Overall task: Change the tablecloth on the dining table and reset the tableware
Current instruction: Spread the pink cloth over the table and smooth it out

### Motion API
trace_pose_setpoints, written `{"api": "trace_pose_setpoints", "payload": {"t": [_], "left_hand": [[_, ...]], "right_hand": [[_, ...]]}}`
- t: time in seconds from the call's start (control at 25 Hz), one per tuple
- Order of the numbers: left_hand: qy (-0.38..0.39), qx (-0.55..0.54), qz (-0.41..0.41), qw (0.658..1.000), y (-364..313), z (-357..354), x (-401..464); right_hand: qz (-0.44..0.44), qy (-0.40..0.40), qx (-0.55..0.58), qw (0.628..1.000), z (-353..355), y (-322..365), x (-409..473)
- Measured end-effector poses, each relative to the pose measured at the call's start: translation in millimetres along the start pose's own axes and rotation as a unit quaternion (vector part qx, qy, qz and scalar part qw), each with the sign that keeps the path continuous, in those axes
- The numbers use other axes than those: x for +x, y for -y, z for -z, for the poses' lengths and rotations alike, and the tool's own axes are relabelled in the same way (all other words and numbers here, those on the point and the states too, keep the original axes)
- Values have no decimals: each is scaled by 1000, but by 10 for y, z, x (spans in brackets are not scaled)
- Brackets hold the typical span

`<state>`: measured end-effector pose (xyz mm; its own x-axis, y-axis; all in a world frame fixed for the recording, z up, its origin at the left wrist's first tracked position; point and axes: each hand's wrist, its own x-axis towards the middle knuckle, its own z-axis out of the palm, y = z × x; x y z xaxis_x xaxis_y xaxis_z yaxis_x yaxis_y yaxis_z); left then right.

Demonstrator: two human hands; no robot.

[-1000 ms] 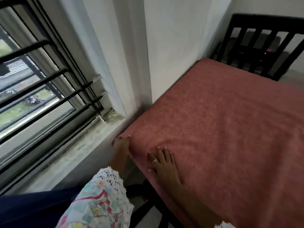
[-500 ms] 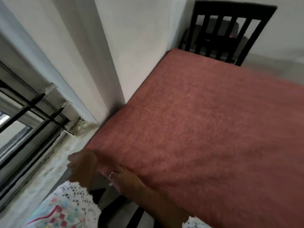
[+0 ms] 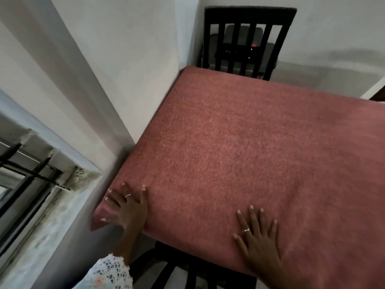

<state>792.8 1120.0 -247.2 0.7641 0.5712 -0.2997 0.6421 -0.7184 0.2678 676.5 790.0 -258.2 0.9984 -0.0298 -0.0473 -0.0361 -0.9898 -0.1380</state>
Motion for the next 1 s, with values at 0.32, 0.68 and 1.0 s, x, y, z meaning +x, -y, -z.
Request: {"api": "trace_pose_setpoints", "payload": {"t": [0.32, 0.68, 1.0], "left_hand": [[-11, 75, -362, 929, -935, -242, -833], [92, 228, -691, 680, -1593, -1160, -2397], [112, 239, -730, 630, -1775, -1294, -2880]], "right_hand": [[-163, -32, 28, 986, 317, -556, -280], [-290, -18, 37, 956, 441, -1448, -1107], [-382, -27, 108, 918, 712, -1959, -1298]]}}
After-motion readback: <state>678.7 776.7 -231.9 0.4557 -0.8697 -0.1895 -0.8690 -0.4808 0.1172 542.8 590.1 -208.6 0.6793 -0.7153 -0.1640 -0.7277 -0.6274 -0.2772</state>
